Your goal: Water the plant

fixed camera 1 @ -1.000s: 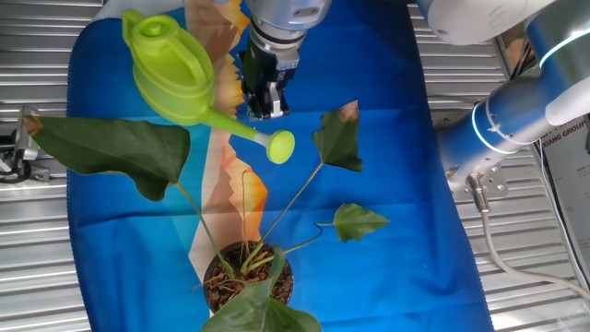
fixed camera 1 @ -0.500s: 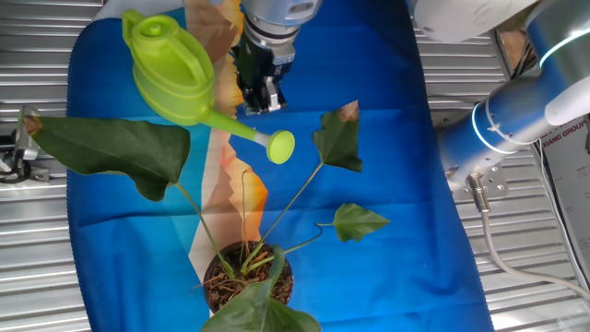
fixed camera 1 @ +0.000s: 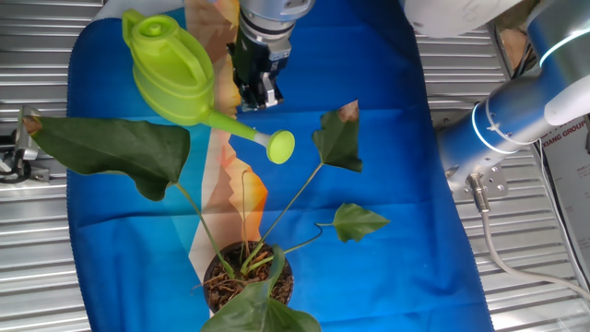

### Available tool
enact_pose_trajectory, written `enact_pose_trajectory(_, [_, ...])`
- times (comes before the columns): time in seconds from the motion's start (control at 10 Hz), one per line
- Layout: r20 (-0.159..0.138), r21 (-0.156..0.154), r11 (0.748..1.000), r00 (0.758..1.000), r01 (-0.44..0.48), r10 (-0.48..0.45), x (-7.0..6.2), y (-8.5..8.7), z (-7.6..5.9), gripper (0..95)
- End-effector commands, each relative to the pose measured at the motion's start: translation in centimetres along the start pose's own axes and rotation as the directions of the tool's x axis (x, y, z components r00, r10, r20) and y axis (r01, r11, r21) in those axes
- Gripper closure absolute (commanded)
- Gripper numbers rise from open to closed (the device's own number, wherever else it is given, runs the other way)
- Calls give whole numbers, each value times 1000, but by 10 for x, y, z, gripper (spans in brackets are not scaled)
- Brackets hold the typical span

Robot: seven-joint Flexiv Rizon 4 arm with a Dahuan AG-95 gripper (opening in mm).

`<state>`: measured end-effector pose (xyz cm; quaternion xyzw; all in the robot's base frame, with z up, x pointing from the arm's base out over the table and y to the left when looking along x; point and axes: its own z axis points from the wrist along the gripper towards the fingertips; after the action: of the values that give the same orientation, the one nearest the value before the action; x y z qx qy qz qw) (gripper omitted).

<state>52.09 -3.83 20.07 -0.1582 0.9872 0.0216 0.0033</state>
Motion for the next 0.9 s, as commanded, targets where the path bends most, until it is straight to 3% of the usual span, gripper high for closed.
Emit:
enact_pose_trajectory(0.1, [-4,10,999,999,39,-39,-1,-4,-1,950])
enact_pose_trajectory(0.3, [-7,15,995,995,98,-98,-2,-12,-2,950])
enact_pose_trajectory(0.9, [-2,15,987,987,160,-160,-5,-25,-1,950])
